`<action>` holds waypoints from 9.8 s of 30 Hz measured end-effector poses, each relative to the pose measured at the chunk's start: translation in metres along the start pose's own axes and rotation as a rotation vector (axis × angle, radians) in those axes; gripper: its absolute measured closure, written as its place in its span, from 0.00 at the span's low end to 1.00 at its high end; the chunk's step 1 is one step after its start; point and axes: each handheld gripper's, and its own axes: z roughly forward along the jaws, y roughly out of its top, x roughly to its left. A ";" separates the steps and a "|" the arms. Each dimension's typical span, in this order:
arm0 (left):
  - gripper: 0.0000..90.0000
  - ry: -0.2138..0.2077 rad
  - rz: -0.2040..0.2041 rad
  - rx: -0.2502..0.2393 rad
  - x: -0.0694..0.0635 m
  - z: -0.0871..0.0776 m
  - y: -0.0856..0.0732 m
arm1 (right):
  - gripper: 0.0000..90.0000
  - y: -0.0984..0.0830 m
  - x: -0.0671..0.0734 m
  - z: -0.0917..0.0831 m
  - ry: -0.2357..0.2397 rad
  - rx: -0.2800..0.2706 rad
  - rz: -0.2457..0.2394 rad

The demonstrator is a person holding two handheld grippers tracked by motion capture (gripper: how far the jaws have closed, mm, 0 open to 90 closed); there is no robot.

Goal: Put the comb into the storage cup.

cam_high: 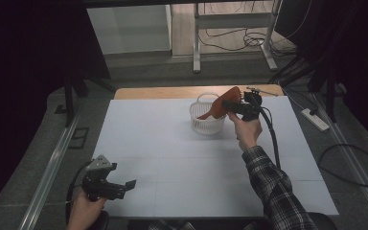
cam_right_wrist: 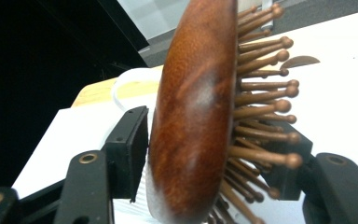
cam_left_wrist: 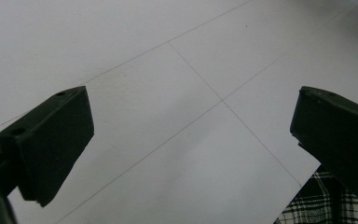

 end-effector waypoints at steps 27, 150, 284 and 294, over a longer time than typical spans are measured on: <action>0.00 0.036 0.011 -0.040 -0.003 -0.007 -0.004 | 0.16 0.005 -0.002 -0.004 0.020 0.057 -0.126; 0.00 0.024 -0.005 -0.053 -0.002 -0.011 -0.006 | 0.00 -0.027 -0.004 -0.080 0.079 0.218 -0.536; 0.00 0.023 -0.008 -0.040 -0.001 -0.010 -0.006 | 0.00 -0.111 -0.071 -0.201 -0.045 0.330 -0.471; 0.00 0.024 -0.008 -0.041 -0.001 -0.010 -0.006 | 0.00 -0.113 -0.073 -0.209 -0.070 0.325 -0.466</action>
